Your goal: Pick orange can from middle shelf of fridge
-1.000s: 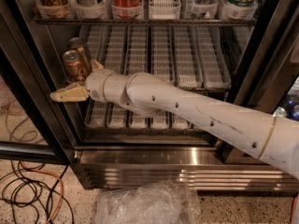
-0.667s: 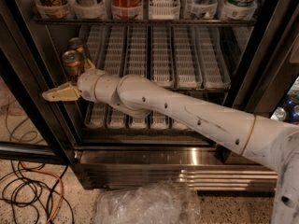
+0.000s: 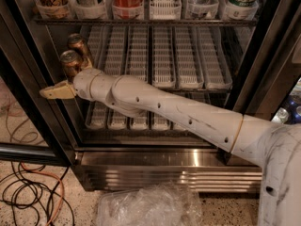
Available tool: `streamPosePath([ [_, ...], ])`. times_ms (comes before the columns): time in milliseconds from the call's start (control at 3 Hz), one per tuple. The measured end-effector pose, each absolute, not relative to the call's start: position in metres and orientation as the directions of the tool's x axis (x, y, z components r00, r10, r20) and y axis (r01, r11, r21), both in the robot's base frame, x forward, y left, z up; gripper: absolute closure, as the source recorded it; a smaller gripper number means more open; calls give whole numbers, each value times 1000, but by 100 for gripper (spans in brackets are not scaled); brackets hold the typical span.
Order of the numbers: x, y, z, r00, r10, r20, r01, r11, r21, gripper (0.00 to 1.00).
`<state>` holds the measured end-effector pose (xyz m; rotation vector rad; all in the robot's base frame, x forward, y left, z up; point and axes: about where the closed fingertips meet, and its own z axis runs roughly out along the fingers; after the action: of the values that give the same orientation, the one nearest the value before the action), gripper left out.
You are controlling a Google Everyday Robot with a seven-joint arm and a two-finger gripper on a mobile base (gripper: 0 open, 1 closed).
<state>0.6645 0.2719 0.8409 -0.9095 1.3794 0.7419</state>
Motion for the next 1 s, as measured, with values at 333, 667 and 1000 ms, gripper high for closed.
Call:
streamPosePath([
  [333,665,272,841,74,-76,-994,-871,480,-101,18],
  [667,664,272,841,74,-76,-994,-871,480,-101,42],
  [1000,664,272,841,74,-76,-994,-871,480,-101,65],
])
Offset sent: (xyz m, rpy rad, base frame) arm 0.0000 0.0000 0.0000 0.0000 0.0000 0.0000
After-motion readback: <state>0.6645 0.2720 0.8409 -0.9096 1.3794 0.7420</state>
